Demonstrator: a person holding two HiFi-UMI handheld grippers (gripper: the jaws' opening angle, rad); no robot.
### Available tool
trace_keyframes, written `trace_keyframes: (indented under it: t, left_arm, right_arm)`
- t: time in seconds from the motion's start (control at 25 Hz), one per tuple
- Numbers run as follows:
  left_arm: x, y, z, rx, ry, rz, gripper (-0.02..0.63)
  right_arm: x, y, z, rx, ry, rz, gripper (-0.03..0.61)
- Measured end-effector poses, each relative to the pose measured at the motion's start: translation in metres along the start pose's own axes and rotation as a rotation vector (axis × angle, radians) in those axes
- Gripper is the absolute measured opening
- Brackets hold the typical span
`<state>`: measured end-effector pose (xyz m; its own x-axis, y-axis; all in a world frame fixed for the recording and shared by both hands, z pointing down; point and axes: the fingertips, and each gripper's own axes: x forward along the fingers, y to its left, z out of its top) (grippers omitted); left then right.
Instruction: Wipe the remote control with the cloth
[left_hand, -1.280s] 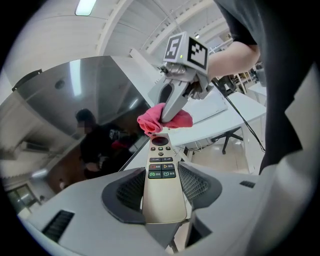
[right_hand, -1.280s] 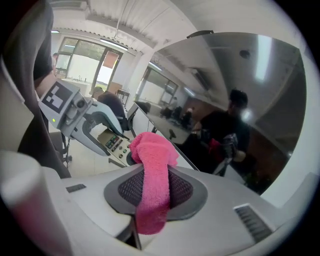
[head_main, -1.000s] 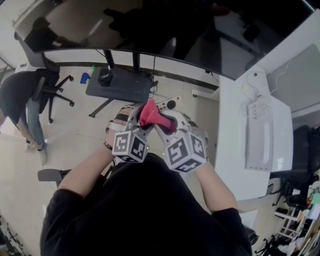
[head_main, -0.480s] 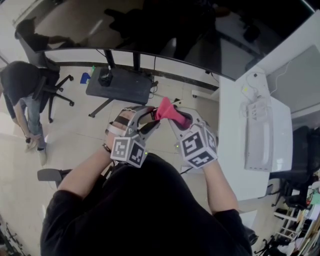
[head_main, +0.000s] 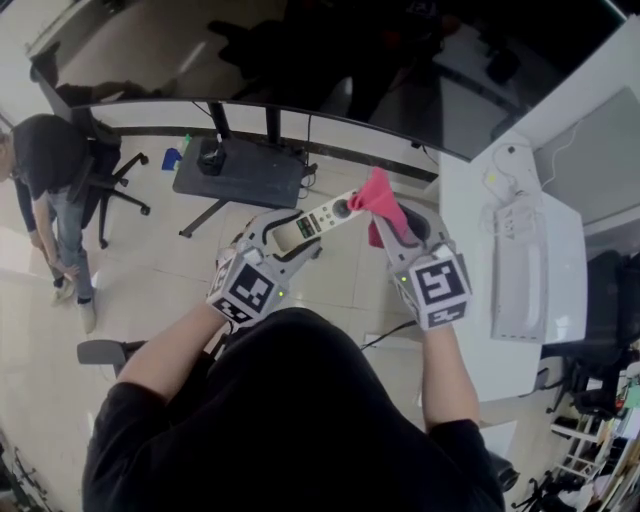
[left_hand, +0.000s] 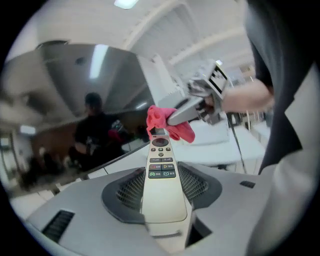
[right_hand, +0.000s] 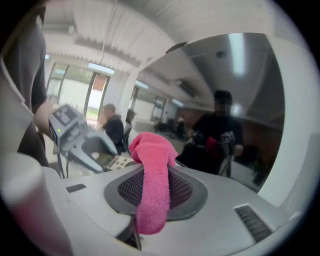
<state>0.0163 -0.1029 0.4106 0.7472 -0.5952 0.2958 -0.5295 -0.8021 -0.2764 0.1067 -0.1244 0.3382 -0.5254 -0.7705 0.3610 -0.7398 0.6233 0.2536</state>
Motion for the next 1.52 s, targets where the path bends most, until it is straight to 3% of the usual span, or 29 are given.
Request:
trace_keyframes:
  t: [0.12, 0.2, 0.28, 0.4, 0.56, 0.76, 1.2, 1.4, 1.52]
  left_arm:
    - [-0.006, 0.020, 0.017, -0.621, -0.223, -0.157, 0.209]
    - [-0.011, 0.035, 0.028, -0.973, -0.405, -0.264, 0.209]
    - [-0.016, 0.049, 0.036, -1.210, -0.547, -0.329, 0.209]
    - [-0.022, 0.063, 0.040, -1.417, -0.691, -0.407, 0.209]
    - [-0.023, 0.067, 0.036, -1.500, -0.744, -0.449, 0.209]
    - [-0.023, 0.052, 0.042, -1.487, -0.712, -0.522, 0.209]
    - [-0.032, -0.010, 0.042, -1.368, -0.474, -0.785, 0.209]
    - [-0.033, -0.015, 0.039, -1.369, -0.467, -0.796, 0.209]
    - [-0.031, 0.001, 0.040, -1.397, -0.519, -0.740, 0.209]
  right_arm:
    - [-0.017, -0.010, 0.023, 0.309, -0.293, 0.060, 0.095]
    - [-0.021, -0.009, 0.020, 0.485, -0.382, 0.102, 0.095]
    - [-0.016, 0.001, 0.011, 0.596, -0.399, 0.158, 0.095]
    - [-0.003, 0.033, 0.004, 0.670, -0.372, 0.270, 0.095]
    - [0.012, 0.075, 0.003, 0.663, -0.318, 0.392, 0.094]
    - [0.025, 0.102, 0.002, 0.654, -0.271, 0.488, 0.094]
    - [0.018, 0.026, 0.020, 0.642, -0.361, 0.358, 0.094]
    - [0.009, 0.007, 0.027, 0.641, -0.396, 0.325, 0.094]
    - [0.000, 0.025, 0.028, 0.644, -0.399, 0.366, 0.094]
